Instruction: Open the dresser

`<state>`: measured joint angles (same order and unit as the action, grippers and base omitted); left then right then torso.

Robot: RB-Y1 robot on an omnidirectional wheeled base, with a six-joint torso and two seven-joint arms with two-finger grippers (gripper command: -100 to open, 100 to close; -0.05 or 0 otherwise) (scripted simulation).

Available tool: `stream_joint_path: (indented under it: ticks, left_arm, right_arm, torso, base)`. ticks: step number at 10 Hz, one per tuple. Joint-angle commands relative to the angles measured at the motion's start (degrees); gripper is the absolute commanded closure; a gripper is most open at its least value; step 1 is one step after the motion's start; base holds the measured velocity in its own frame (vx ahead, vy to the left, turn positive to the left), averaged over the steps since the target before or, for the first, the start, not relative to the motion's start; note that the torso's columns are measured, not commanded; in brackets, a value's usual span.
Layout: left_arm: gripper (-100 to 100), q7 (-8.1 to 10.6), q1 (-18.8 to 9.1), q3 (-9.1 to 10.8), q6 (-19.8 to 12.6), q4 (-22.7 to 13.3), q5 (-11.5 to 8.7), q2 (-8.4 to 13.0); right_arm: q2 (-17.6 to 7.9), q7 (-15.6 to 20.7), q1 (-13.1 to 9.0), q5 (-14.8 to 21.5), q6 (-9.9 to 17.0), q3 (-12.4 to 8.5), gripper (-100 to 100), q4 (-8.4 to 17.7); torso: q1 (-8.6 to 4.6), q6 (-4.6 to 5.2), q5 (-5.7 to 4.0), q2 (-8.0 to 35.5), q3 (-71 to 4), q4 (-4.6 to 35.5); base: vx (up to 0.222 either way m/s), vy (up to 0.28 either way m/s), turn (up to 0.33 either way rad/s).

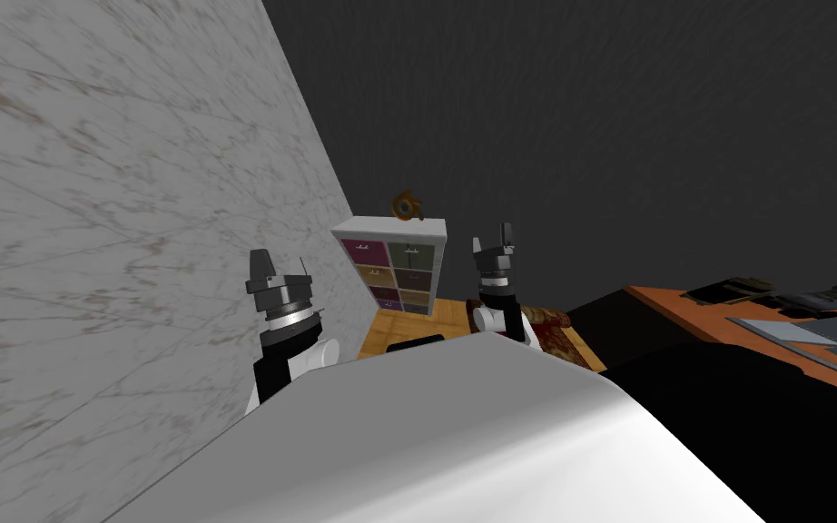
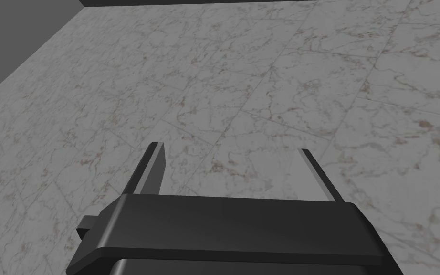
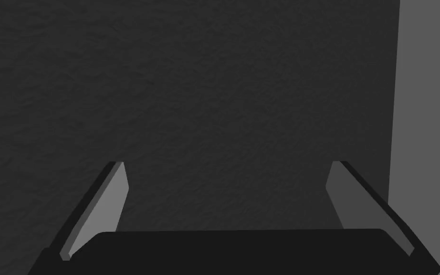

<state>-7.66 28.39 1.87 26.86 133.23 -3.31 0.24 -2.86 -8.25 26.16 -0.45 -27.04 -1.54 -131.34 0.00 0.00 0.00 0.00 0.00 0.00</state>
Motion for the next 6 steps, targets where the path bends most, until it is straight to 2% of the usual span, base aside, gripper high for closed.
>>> stream_joint_path:
  ticks: [1,6]
  left_arm:
    - [0,0.0,0.0,0.0,0.0,0.0,0.0,0.0]
    - [0,0.0,0.0,0.0,0.0,0.01,0.0,0.0]
  right_arm:
    - [0.0,0.0,0.0,0.0,0.0,0.0,0,0.0]
    - [0.0,0.0,0.0,0.0,0.0,0.0,0,-0.01]
  torso:
    - [0.0,0.0,0.0,2.32,-4.67,2.35]
    - [0.0,0.0,0.0,22.69,-45.36,22.68]
  base:
    - [0.0,0.0,0.0]
    - [0.0,0.0,0.0]
